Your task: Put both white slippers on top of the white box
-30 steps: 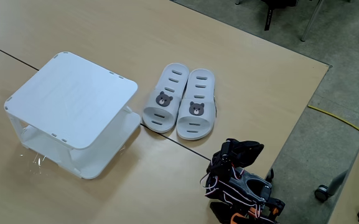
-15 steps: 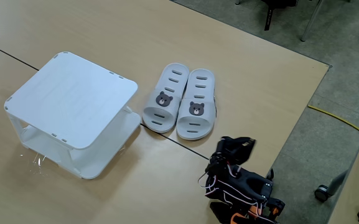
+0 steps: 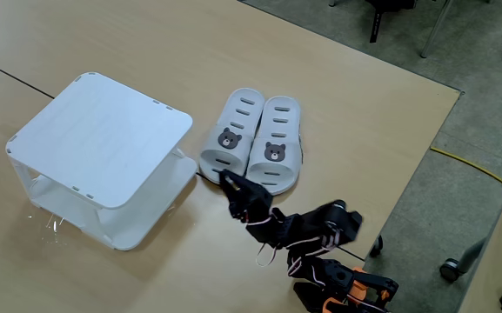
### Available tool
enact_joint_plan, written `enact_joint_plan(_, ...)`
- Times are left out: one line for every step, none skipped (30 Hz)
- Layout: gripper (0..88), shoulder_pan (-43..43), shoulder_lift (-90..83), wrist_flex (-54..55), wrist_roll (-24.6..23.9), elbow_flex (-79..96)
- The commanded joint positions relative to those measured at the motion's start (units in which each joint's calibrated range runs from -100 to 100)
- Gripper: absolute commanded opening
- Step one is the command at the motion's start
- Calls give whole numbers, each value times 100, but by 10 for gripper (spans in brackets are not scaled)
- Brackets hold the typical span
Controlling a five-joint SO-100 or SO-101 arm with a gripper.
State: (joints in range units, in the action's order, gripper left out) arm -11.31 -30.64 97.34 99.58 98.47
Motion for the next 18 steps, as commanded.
enact_joint_plan(8, 29, 1007, 25, 42, 35)
enact_joint_plan(8, 29, 1301, 25, 42, 35)
enact_joint_plan(8, 29, 1697, 25, 42, 35)
enact_joint_plan(8, 29, 1991, 25, 42, 54)
enact_joint_plan(8, 29, 2277, 25, 42, 63)
enact_joint_plan(8, 29, 2530, 25, 42, 72)
enact_joint_plan(9, 29, 2748, 25, 42, 81)
enact_joint_plan(9, 29, 2883, 25, 42, 81)
enact_joint_plan(9, 29, 2992, 25, 42, 90)
enact_joint_plan(7, 29, 3026, 25, 42, 90)
enact_joint_plan(7, 29, 3018, 25, 42, 90)
enact_joint_plan(7, 29, 3060, 25, 42, 90)
enact_joint_plan(7, 29, 3077, 25, 42, 90)
enact_joint_plan(7, 29, 3085, 25, 42, 90)
enact_joint_plan(7, 37, 3085, 16, 42, 90)
enact_joint_plan(7, 37, 3119, 16, 42, 90)
enact_joint_plan(7, 37, 3253, 16, 42, 99)
enact_joint_plan(7, 37, 3472, 16, 42, 99)
